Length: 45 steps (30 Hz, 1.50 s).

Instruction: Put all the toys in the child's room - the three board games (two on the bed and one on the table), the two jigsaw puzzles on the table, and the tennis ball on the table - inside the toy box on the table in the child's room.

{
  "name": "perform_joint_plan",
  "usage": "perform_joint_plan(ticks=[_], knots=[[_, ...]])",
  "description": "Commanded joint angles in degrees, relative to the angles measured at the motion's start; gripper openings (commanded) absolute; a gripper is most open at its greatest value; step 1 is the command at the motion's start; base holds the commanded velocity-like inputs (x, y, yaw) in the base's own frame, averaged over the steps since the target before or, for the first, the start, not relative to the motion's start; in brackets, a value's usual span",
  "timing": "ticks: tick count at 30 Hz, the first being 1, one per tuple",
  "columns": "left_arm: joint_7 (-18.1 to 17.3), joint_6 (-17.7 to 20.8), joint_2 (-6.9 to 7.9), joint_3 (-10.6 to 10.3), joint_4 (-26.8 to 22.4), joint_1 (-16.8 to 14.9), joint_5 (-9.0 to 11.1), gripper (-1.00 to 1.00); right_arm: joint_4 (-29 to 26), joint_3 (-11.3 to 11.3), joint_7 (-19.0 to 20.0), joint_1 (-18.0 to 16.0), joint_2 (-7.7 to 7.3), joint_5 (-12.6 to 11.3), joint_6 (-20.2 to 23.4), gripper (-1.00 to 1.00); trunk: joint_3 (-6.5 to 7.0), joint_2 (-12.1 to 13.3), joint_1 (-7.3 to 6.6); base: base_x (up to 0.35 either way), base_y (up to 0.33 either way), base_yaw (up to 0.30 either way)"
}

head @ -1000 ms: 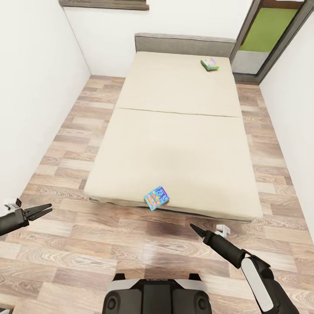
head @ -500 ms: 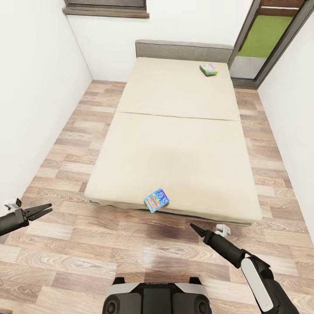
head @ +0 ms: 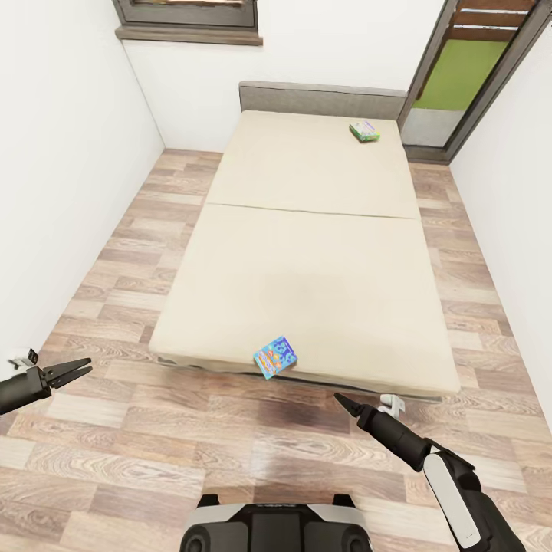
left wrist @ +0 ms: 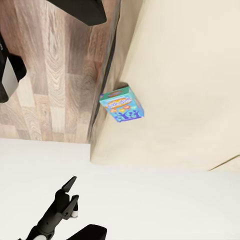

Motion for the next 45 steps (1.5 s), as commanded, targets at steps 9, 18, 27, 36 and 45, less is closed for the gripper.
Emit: perform_joint_plan(ticks=[9, 18, 27, 36, 45], knots=[[-0.2, 0.6, 0.01, 0.0, 0.0, 0.0, -0.1, 1.00, 0.0, -0.1, 0.0, -0.1, 0.01, -0.4, 0.5, 1.00, 0.79, -0.1, 0.03, 0.188, 0.077, 0.000], [-0.3, 0.6, 0.01, 0.0, 0.0, 0.0, -0.1, 1.00, 0.0, -0.1, 0.0, 0.0, 0.01, -0.4, 0.5, 1.00, 1.63, -0.1, 0.03, 0.136, 0.020, 0.000], [-0.3, 0.6, 0.01, 0.0, 0.0, 0.0, -0.1, 1.00, 0.0, -0.1, 0.1, 0.0, 0.01, -0.4, 0.5, 1.00, 2.47, -0.1, 0.03, 0.123, 0.001, 0.000], [-0.4, 0.4, 0.01, 0.1, 0.0, 0.0, 0.0, 1.00, 0.0, -0.1, 0.1, 0.0, 0.01, -0.4, 0.5, 1.00, 3.31, -0.1, 0.03, 0.037, 0.000, 0.000], [-0.4, 0.2, 0.07, 0.2, 0.0, 0.0, -0.1, 1.00, 0.0, -0.1, 0.0, 0.0, 0.01, -0.4, 0.4, 1.00, 4.16, -0.1, 0.03, 0.002, 0.000, 0.000]])
